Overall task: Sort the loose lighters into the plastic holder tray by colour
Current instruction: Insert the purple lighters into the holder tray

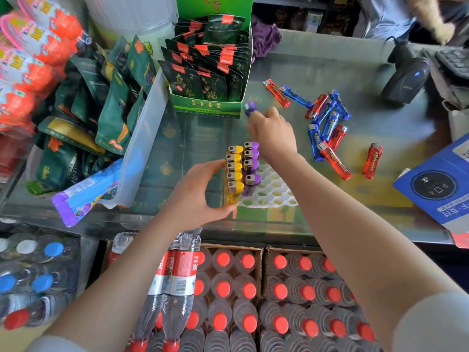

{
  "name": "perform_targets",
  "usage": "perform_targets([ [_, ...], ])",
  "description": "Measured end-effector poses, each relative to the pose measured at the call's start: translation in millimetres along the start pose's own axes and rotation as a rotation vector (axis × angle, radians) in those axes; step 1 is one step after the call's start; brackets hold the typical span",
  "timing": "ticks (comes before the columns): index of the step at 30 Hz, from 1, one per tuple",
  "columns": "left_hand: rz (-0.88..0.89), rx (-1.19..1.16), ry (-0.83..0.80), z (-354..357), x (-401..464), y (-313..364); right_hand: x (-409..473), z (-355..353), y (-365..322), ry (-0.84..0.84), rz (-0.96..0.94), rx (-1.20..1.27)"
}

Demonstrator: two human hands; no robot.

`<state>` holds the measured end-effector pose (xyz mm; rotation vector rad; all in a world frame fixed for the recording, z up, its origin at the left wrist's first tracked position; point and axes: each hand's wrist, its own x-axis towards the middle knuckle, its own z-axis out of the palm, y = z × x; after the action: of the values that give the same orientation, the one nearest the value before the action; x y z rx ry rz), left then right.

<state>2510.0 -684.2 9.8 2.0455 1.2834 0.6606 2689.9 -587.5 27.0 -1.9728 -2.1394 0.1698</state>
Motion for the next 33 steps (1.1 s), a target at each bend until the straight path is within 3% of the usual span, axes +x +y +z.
perform_targets([
  [4,-0.019,-0.016,0.002,0.0,-0.4,-0.5,-17.7,-3.1,15.6,0.071,0.047,0.045],
  [7,-0.038,-0.019,-0.008,-0.7,-0.6,1.4,-33.6,-11.9,24.9,0.028,0.141,0.205],
  [12,-0.043,0.0,0.003,0.0,-0.2,1.6,-81.3,-33.1,25.9,0.125,0.262,0.738],
  [16,-0.04,0.011,-0.009,0.7,0.3,2.0,-129.5,-31.1,9.8,0.075,0.26,1.106],
  [21,-0.032,0.036,-0.006,1.7,-0.3,4.2,-146.1,-11.6,-8.8,0.102,0.262,0.99],
  [27,-0.043,-0.004,-0.004,1.7,-2.5,7.9,-146.6,-12.4,-14.2,0.141,0.058,0.64],
  [33,-0.061,-0.004,-0.013,-0.7,-0.9,11.7,-149.8,-11.0,-8.6,0.148,-0.023,0.401],
])
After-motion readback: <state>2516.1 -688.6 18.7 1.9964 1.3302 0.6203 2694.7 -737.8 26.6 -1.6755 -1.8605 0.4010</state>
